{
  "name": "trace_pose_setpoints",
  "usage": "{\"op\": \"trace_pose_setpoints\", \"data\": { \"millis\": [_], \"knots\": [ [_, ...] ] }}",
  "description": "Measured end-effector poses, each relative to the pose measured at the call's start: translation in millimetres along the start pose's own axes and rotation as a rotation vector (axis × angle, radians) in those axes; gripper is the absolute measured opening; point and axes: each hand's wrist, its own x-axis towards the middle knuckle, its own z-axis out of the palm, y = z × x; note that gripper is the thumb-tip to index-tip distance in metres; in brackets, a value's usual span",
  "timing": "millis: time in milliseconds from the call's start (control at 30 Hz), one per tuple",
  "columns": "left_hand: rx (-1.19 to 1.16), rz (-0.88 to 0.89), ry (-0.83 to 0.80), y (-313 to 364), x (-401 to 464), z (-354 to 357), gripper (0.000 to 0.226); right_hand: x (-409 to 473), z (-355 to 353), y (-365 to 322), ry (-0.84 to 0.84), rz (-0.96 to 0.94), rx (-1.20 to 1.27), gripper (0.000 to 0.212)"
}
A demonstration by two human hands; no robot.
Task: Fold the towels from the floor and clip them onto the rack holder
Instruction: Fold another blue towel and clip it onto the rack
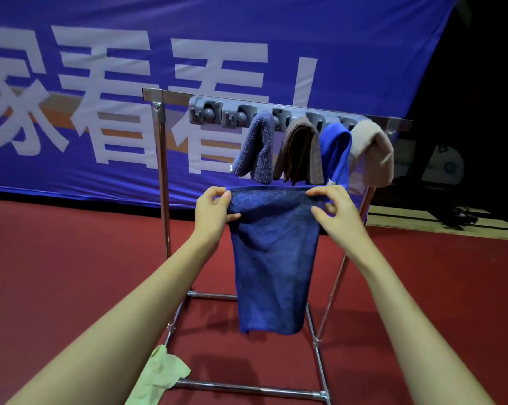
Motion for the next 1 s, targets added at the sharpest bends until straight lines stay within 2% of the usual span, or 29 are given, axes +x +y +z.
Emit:
{"op": "trace_pose_setpoints", "data": {
  "millis": [333, 500, 667, 800, 1000],
  "knots": [
    [0.006, 0.016, -0.056, -3.0, 4.1, -2.8, 0.008, -1.1, -2.8, 1.1, 0.065, 0.024, 0.002, 0.033],
    [0.052, 0.109, -0.065, 6.6, 5.4, 2.5, 0.009, 1.7, -2.6, -0.3, 0.07, -0.016, -0.062, 0.044],
    [0.024, 0.124, -0.116, 24.7, 7.8, 8.1, 0.016, 14.0, -12.0, -4.7, 0.078, -0.057, -0.078, 0.053],
    [0.019, 0.188, -0.136, 35.2, 9.8, 14.6, 0.005, 21.6, -15.7, -7.7, 0.1, -0.071, -0.037, 0.058],
    [0.096, 0.28, -0.148, 44.0, 11.3, 11.0, 0.034, 23.0, -13.6, -14.1, 0.111, -0.012, 0.002, 0.049]
  ]
}}
